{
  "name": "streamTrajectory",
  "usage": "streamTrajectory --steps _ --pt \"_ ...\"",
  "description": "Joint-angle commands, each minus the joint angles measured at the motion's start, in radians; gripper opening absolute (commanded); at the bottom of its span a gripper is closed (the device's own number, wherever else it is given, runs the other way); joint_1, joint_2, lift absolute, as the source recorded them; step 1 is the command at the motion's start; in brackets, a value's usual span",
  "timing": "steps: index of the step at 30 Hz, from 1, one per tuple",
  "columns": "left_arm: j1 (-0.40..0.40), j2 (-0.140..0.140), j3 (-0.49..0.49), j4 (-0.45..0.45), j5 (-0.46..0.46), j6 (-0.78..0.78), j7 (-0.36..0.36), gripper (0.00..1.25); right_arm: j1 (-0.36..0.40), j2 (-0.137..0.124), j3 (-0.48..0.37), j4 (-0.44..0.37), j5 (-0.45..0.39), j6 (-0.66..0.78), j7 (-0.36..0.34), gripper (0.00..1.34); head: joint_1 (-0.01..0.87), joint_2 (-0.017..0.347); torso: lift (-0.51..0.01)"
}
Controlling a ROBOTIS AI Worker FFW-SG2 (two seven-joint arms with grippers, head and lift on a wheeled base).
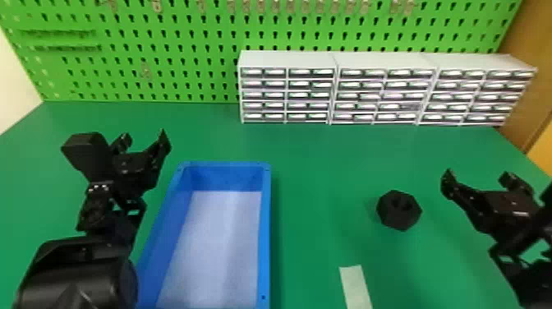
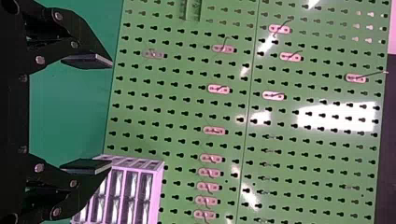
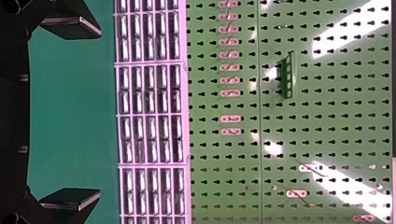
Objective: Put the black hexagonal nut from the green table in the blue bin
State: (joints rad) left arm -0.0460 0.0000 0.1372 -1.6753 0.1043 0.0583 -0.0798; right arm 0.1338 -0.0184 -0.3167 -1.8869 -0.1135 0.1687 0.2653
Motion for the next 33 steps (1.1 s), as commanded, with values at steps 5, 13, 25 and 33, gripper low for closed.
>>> streamTrajectory --steps 5,13,25,33 --pt "0.000 -0.003 0.004 -0.001 0.000 0.000 0.000 0.76 -0.003 0.005 0.001 0.000 0.000 0.000 0.000 1.23 0.686 0.051 -0.097" --pt "-0.002 -0.003 0.004 -0.001 0.000 0.000 0.000 0.76 -0.002 0.006 -0.001 0.000 0.000 0.000 0.000 1.23 0.686 0.051 -0.097" --pt "0.002 -0.003 0.004 -0.001 -0.008 0.000 0.000 0.76 -0.022 0.008 -0.013 -0.020 0.005 0.072 0.000 1.23 0.686 0.051 -0.097" --pt "0.006 -0.003 0.007 -0.001 -0.009 0.000 0.000 0.76 -0.068 -0.008 -0.010 -0.035 0.020 0.249 0.000 1.23 0.686 0.051 -0.097"
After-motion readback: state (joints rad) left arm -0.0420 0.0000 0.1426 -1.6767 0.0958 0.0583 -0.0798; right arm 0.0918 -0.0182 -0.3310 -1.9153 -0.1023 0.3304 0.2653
